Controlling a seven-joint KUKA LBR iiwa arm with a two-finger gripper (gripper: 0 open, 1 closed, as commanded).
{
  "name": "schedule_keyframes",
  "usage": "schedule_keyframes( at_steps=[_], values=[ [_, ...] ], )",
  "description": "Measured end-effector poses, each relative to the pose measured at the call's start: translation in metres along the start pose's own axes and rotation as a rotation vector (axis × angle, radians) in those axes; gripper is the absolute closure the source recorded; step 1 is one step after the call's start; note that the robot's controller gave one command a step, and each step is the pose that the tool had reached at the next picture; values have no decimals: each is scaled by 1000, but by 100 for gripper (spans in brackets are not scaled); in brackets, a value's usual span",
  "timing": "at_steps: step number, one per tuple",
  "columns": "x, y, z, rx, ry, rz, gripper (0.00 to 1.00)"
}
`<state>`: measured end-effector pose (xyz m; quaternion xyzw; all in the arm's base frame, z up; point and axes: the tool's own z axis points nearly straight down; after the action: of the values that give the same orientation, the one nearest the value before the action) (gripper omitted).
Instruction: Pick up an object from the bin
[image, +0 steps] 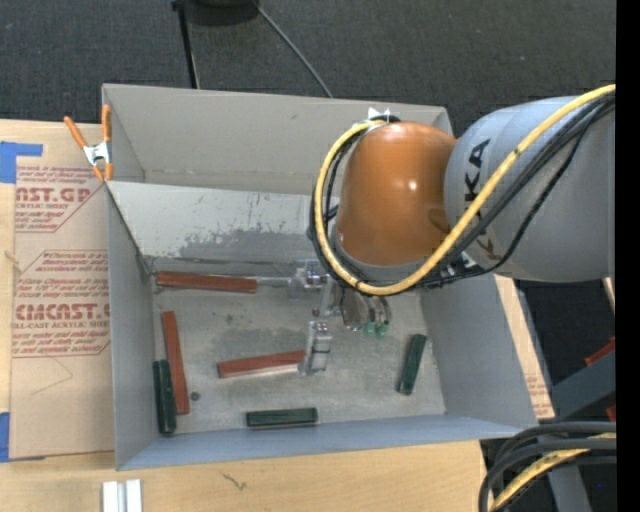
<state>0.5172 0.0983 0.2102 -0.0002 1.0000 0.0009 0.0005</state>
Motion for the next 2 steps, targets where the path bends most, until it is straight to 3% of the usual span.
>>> schedule_keyframes(
  at_steps=[1, 2],
  values=[
    [0, 0, 0, 0, 0, 0, 0],
    [13, 11, 143, 0, -4, -124, 100]
  ],
)
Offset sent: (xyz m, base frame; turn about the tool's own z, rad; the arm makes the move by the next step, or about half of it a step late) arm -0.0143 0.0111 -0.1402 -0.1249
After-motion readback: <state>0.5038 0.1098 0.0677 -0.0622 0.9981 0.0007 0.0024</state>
